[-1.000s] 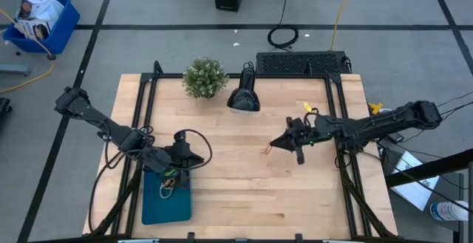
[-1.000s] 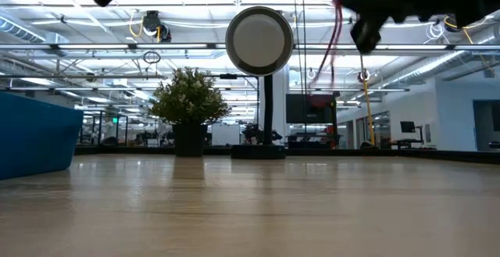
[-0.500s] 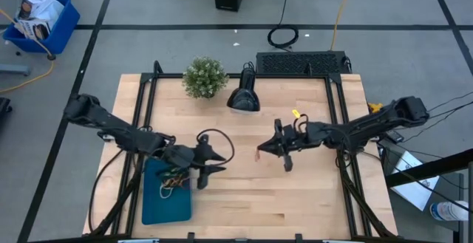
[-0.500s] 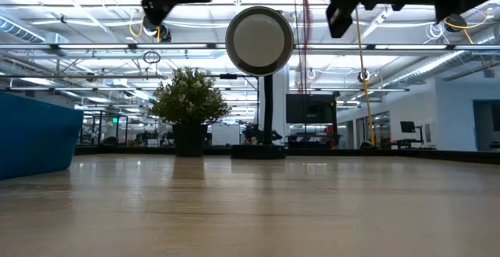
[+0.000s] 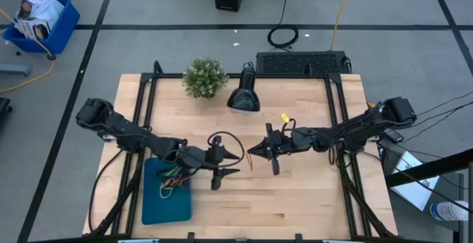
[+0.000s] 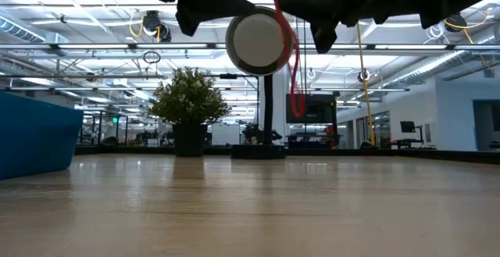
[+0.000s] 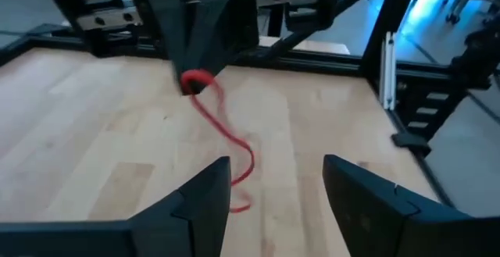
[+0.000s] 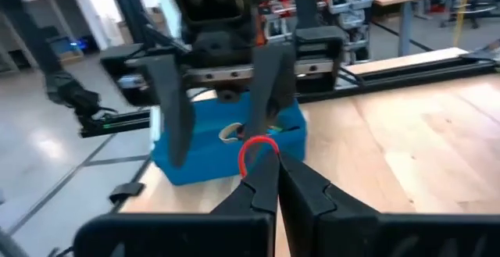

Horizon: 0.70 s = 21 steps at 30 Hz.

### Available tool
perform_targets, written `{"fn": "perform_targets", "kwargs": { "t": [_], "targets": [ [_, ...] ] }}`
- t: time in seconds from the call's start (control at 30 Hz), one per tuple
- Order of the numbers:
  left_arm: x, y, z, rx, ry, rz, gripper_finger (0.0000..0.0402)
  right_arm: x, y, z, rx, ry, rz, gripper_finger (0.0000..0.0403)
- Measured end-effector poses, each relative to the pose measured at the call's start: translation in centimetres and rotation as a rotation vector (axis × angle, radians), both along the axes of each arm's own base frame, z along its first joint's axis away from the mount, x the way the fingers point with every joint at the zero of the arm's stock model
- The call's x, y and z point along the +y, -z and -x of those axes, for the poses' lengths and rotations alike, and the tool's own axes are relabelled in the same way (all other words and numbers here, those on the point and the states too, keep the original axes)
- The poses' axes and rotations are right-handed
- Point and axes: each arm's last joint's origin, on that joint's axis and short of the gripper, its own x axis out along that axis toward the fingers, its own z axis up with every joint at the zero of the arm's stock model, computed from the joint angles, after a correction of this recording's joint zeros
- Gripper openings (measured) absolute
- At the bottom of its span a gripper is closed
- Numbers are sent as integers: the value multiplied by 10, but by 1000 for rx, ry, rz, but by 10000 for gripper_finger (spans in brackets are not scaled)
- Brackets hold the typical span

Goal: Pick and place rubber bands into bin
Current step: Put the red rubber band into the blue bin

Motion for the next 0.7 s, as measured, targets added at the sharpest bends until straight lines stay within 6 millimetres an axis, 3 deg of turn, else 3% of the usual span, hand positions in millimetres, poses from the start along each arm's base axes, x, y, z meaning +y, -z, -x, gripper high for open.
{"fn": "perform_targets", "kwargs": {
  "t": [0.37, 0.7],
  "targets": [
    [5, 29, -21, -15, -77, -31, 200, 0, 8, -4, 15, 9, 1, 0],
    [18, 32, -26, -14, -125, -23, 203, 1, 8, -4, 16, 8, -10, 0]
  ]
}}
